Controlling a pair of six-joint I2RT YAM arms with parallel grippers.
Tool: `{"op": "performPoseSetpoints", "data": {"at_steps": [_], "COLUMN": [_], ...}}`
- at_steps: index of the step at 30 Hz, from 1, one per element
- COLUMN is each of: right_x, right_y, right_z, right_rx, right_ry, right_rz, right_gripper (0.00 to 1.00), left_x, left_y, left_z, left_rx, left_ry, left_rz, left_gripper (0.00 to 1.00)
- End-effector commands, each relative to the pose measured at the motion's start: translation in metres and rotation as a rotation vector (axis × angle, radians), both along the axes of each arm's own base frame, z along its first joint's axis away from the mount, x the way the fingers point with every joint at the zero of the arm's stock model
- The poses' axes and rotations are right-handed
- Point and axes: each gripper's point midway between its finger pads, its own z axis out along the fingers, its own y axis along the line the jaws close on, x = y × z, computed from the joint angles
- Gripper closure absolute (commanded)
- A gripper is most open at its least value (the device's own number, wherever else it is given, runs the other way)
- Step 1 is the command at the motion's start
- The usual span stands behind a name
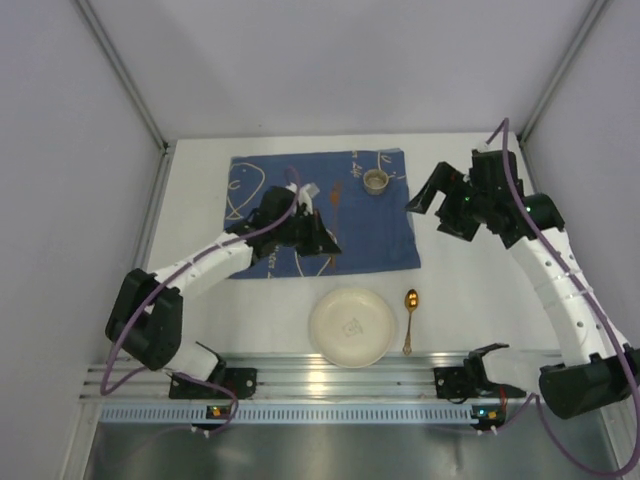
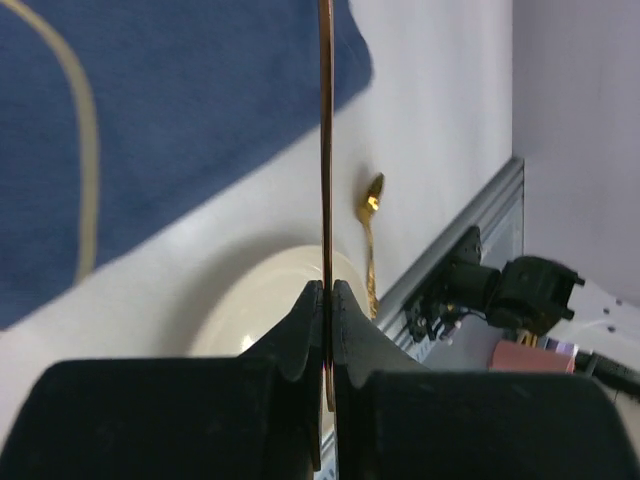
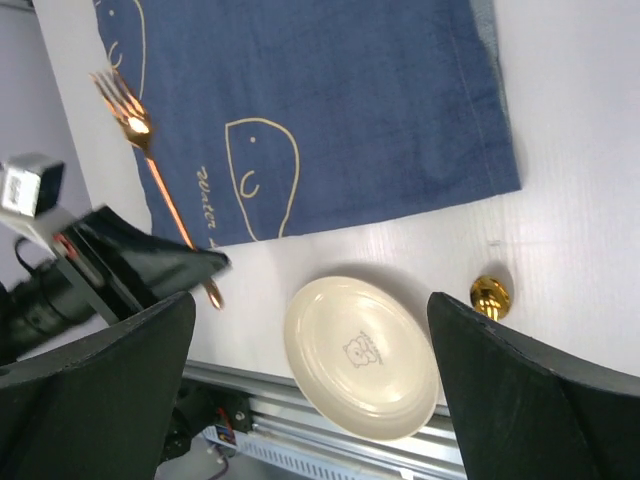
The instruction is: Set the dinner table for one person
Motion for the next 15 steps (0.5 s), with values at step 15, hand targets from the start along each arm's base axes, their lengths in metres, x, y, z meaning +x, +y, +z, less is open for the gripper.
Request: {"op": "performPoseSetpoints", "data": {"at_steps": [15], "right_x": [-0.057], "right_y": [-0.042], "right_z": [-0.044], "right_rx": [-0.014], "right_ry": [0.071], "right_rz": [-0.053], "right_gripper": [0.00], "left_x": [0.129], "left_y": [0.159], "left_z": [-0.051], "left_rx": [-0.115], "left_ry": [0.188], "left_rz": [0.111], "left_gripper": [1.00]}}
